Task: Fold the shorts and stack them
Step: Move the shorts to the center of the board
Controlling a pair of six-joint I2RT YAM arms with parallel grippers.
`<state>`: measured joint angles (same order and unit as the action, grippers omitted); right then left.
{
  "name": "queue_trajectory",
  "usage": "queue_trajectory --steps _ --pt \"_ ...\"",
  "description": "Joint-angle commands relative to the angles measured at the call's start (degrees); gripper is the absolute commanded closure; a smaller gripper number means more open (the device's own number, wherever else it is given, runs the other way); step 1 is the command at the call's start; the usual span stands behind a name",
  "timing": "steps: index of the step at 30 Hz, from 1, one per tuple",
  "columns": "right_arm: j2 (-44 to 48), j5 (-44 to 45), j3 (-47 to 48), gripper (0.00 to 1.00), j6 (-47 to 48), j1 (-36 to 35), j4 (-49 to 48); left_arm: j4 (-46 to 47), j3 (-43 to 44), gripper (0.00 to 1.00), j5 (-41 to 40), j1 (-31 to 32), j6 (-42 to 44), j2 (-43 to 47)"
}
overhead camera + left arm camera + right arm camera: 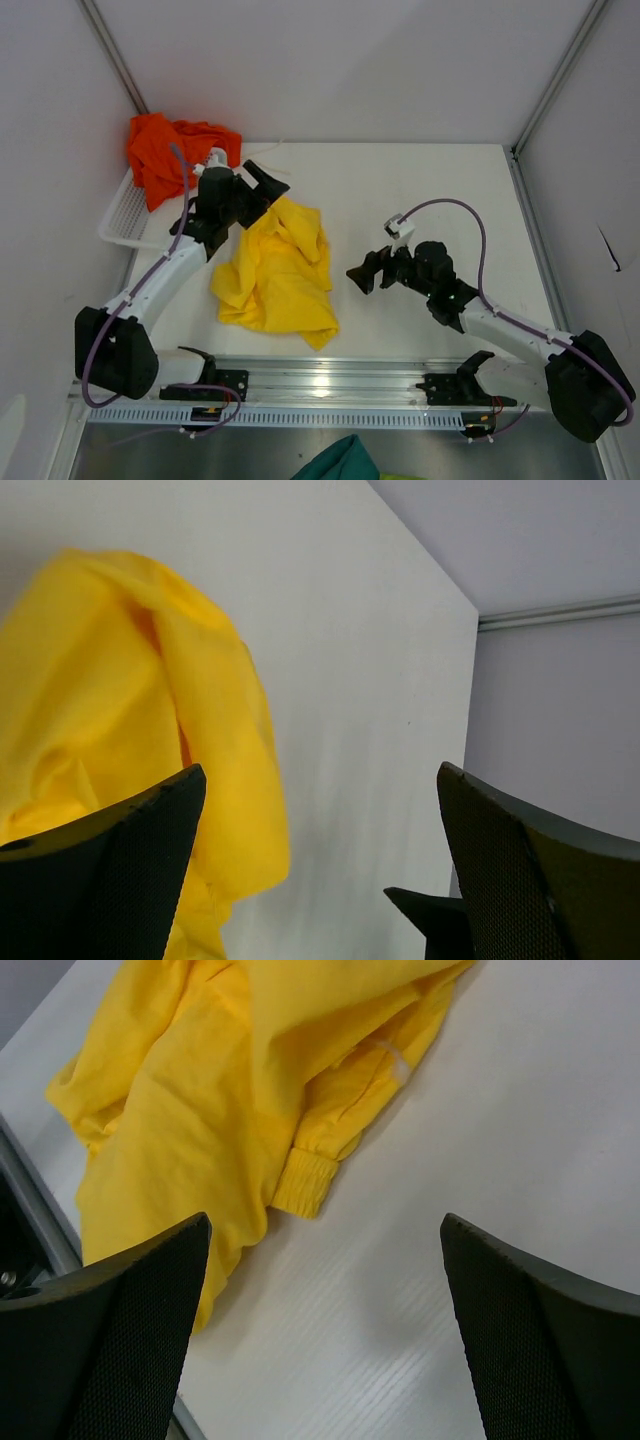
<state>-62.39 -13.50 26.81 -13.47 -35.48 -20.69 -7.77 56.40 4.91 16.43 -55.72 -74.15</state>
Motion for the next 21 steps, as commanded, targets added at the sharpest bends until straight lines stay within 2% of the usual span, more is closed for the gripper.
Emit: queue_trajectory --steps 1,8,9,12,13,17,21 --pt "-1.0 -3.6 4.1 0.03 3.7 -3.3 1.7 -10.8 5.8 0.01 -0.4 -0.2 6.9 3.0" --pt "-4.8 -1.8 10.7 0.04 4.3 -10.8 9.2 -21.4 2.1 0.01 -7.2 -0.2 5.4 16.2" --pt "-5.2 -1.0 11.5 0.07 3.7 -11.8 12.7 -22.3 2.0 0.01 -7.3 -0.2 5.5 17.8" --pt "-2.3 7.2 12.4 0.08 1.3 -19.2 18.0 -26.1 -0.6 0.01 -8.0 -0.2 4.6 24.0" --pt "-1.2 12.5 11.6 0.07 0.3 -23.5 18.4 -26.9 -1.3 0.01 -7.6 -0.2 4.4 26.9" --pt "0.7 18.0 8.1 0.07 -4.8 -28.6 20.0 -29.2 -4.9 0.01 -6.6 -0.2 4.2 32.4" --pt "-4.3 22.6 7.7 0.07 -7.4 -32.4 22.5 -30.8 -10.2 0.01 -6.2 -0.2 5.4 35.2"
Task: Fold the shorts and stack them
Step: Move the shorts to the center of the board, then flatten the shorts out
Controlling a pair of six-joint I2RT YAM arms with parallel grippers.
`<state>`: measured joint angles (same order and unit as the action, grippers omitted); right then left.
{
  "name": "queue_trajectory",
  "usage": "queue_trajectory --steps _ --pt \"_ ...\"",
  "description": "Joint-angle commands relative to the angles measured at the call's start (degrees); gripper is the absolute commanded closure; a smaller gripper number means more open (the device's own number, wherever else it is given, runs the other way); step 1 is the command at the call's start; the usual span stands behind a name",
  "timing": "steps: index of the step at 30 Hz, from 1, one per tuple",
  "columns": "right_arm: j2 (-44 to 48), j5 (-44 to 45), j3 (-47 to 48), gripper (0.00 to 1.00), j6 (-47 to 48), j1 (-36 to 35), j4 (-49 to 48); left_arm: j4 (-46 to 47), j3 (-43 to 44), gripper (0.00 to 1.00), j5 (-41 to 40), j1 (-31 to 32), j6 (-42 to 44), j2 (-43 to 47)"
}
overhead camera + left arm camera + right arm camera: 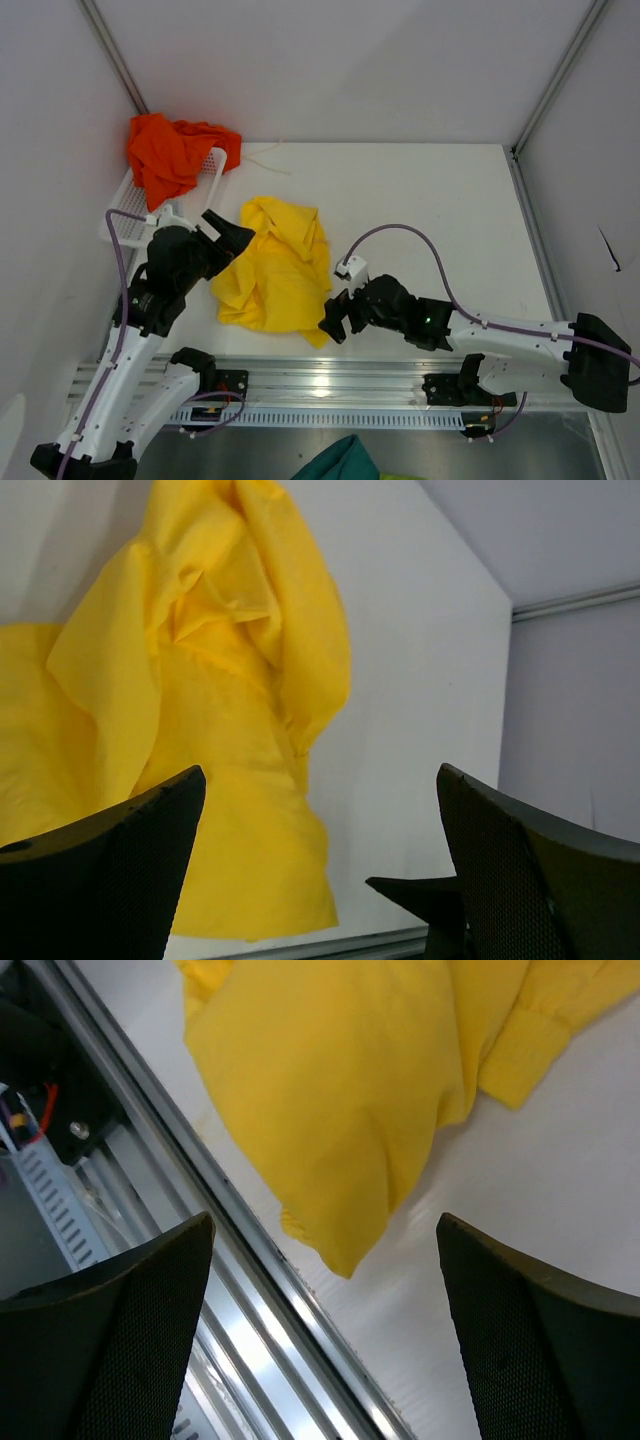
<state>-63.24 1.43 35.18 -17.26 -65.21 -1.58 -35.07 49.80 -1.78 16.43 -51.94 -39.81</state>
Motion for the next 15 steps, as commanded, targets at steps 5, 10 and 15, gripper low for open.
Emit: queue_trajectory --steps 5,10,15 --pt "-10.6 11.4 1.5 0.07 -5.0 -3.8 3.5 -3.3 -8.7 0.01 0.4 -0.2 3.2 1.5" --pt "-18.9 14.9 7.5 0.17 -5.7 -3.8 6.6 -2.9 -12.2 0.01 -0.5 -0.3 4.8 1.2" --pt "-20.1 19.6 10.1 0.74 -6.6 -3.8 9.3 0.1 -17.4 0.02 -1.3 -0.2 5.7 -0.2"
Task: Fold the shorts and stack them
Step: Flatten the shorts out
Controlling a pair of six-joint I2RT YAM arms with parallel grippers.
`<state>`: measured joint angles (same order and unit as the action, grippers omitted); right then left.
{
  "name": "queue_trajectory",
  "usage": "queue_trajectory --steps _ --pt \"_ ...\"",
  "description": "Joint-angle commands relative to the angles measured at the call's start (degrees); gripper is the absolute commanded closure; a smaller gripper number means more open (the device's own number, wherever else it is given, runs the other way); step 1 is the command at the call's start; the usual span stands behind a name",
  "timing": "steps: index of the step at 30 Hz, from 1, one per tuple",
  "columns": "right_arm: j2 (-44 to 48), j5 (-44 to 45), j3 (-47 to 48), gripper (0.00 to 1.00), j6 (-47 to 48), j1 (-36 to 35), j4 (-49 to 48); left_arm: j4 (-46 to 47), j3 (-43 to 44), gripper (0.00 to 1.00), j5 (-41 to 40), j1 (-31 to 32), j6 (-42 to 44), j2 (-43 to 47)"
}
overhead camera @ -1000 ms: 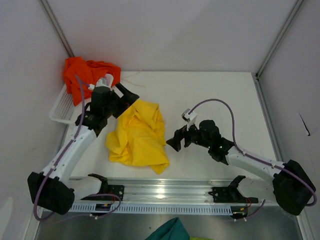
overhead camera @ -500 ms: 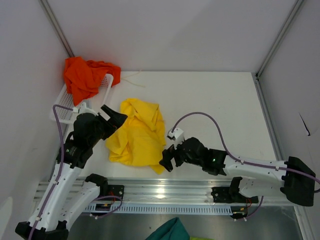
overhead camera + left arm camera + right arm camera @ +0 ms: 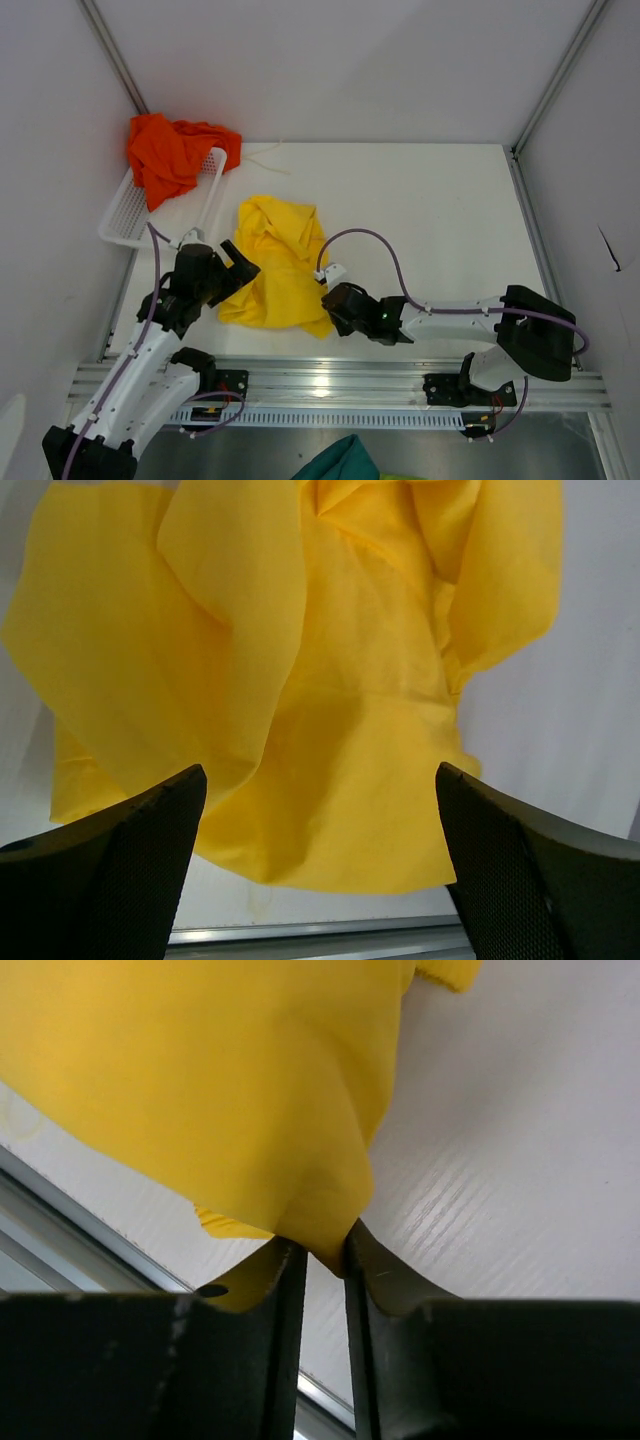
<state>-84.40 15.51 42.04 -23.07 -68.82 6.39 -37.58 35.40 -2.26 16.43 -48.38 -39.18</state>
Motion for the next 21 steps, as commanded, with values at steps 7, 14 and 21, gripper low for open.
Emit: queue_trajectory --steps 7,14,21 --pt "5.2 15.2 5.9 1.00 0.2 3.3 9.9 9.9 -6.9 0.06 1.0 -0.2 1.6 -4.9" --pt "11.0 14.0 5.2 1.00 2.2 11.6 10.6 14.6 -8.1 0.11 1.6 0.8 2.9 -7.8" --pt "11.1 12.2 3.7 1.00 3.4 12.1 8.6 18.0 -8.6 0.10 1.8 3.4 2.9 -10.7"
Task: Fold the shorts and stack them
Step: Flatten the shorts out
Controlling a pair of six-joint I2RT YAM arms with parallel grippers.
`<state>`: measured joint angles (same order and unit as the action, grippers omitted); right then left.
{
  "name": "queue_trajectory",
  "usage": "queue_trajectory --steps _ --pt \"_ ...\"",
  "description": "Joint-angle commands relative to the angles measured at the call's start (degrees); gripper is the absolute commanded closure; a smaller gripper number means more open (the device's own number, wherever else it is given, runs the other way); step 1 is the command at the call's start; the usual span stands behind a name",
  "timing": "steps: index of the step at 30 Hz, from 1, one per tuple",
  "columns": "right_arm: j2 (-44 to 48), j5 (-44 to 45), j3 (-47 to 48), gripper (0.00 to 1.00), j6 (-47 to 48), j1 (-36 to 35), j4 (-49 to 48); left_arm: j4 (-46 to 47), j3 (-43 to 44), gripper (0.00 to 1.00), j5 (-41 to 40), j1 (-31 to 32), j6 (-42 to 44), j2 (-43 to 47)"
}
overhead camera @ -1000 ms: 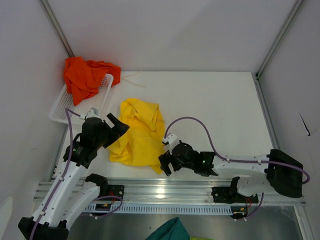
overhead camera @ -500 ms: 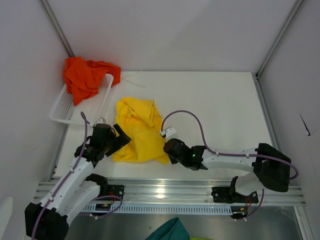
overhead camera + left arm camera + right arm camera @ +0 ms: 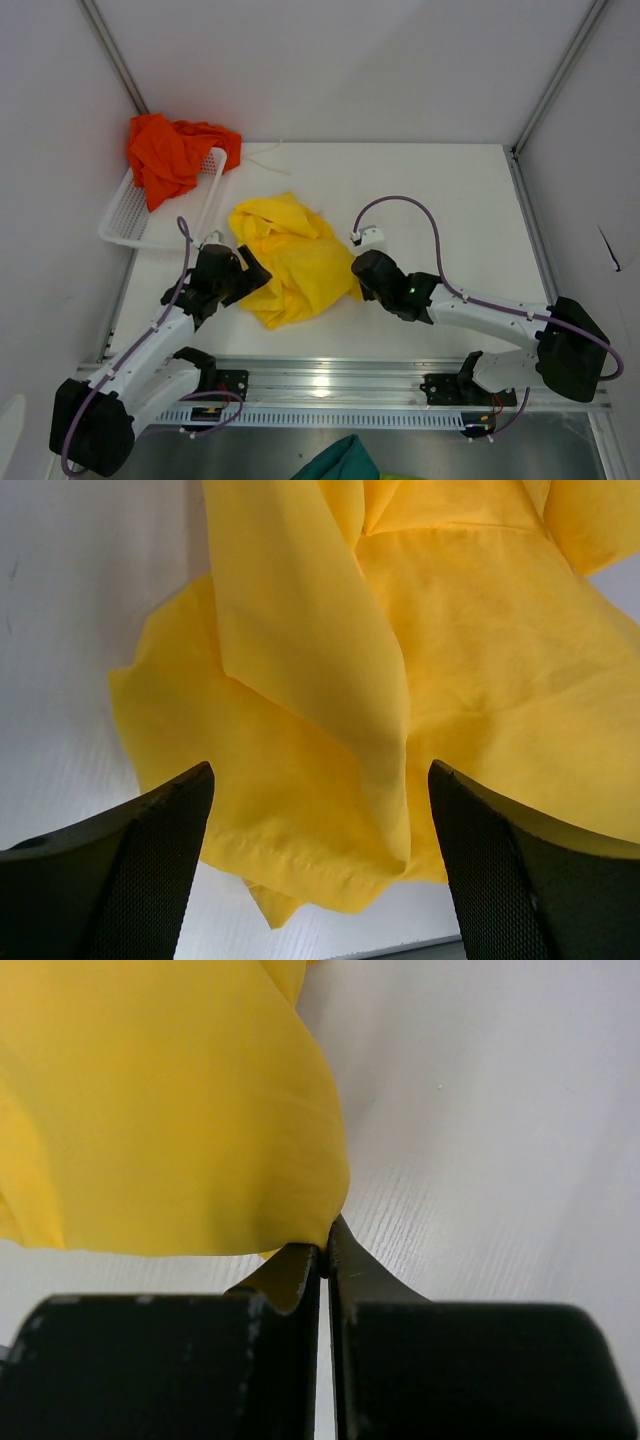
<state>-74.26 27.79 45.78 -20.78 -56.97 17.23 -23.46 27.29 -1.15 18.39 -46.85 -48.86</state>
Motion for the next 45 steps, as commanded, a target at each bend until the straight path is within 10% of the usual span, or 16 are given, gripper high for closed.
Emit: queue_trajectory --steps 1,7,14,21,28,37,45 --pt "1.0 -0.6 -0.3 1.00 1.1 0.4 -2.6 4.9 -0.2 0.10 0.7 3.3 1.4 -1.4" --pt "0.3 -2.2 -0.9 1.00 0.9 1.2 -3.9 3.6 4.2 0.13 -5.2 11.7 1.1 -6.7" --pt "0.6 -1.1 0.6 1.00 1.4 2.5 -1.6 1.8 5.1 1.00 -9.8 11.8 0.4 -14.6" --pt "-1.4 11.2 3.9 1.00 -3.5 6.7 8.0 -14.1 16.1 1.00 -17.7 7.5 -1.4 -9.2" --pt "-1.8 13.8 4.3 1.00 -1.6 5.9 8.0 -17.7 22.4 1.00 -8.3 -9.3 0.2 0.8" --pt "-6.3 30.2 6.7 1.00 3.9 -3.4 9.4 -15.0 23.0 1.00 8.1 -28.3 4.1 -4.5" --pt "-7.2 28.6 2.4 0.96 20.5 -15.9 -5.8 -11.8 27.9 0.94 10.0 -28.9 8.3 -11.3"
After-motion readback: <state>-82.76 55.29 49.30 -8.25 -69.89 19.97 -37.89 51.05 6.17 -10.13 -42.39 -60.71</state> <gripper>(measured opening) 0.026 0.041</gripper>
